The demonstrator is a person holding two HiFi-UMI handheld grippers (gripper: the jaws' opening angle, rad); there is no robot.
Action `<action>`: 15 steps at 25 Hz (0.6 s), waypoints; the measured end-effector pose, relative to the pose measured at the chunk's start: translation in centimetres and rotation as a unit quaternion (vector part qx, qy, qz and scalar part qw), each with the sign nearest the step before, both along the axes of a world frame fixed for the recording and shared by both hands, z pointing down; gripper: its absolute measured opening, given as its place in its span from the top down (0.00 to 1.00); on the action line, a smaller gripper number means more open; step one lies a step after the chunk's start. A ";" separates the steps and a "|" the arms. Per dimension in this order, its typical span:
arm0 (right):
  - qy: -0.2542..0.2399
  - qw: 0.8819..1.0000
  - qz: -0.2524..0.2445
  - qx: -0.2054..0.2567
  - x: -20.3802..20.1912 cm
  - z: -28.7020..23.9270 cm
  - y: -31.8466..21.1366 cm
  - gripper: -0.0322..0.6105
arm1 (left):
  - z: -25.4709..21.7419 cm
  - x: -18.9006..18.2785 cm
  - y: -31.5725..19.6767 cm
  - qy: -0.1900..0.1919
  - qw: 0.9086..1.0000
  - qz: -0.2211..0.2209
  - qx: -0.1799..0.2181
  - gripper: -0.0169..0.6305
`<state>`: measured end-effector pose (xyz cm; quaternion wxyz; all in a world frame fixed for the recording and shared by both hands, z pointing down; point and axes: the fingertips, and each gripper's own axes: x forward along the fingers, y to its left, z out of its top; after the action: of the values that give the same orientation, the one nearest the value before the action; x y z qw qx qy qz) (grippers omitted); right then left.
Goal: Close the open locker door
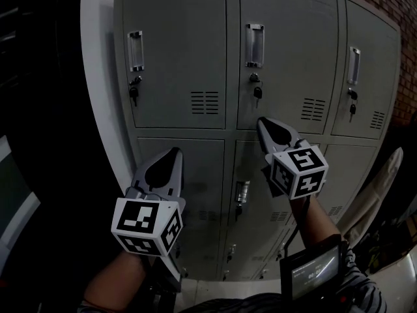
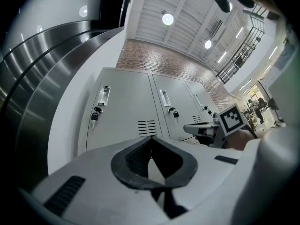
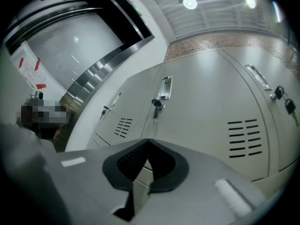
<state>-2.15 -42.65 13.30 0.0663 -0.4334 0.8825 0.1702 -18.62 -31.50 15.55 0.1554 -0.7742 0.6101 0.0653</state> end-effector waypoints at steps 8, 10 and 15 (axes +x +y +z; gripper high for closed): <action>-0.019 0.999 0.040 0.004 4.1 2.8 8.1 0.95 | 3.6 0.8 2.0 0.018 0.999 0.045 -0.016 0.97; -0.016 0.998 0.067 0.011 5.3 4.2 10.4 0.95 | 5.2 1.0 2.8 0.023 0.998 0.055 -0.026 0.97; -0.043 0.993 0.106 -0.011 8.5 8.7 15.1 0.95 | 8.7 1.4 5.0 0.039 0.997 0.048 -0.044 0.97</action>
<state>6.30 -27.51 21.97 0.0815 -0.5319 0.8298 0.1478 -17.27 -26.49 24.23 0.0944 -0.8056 0.5799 0.0761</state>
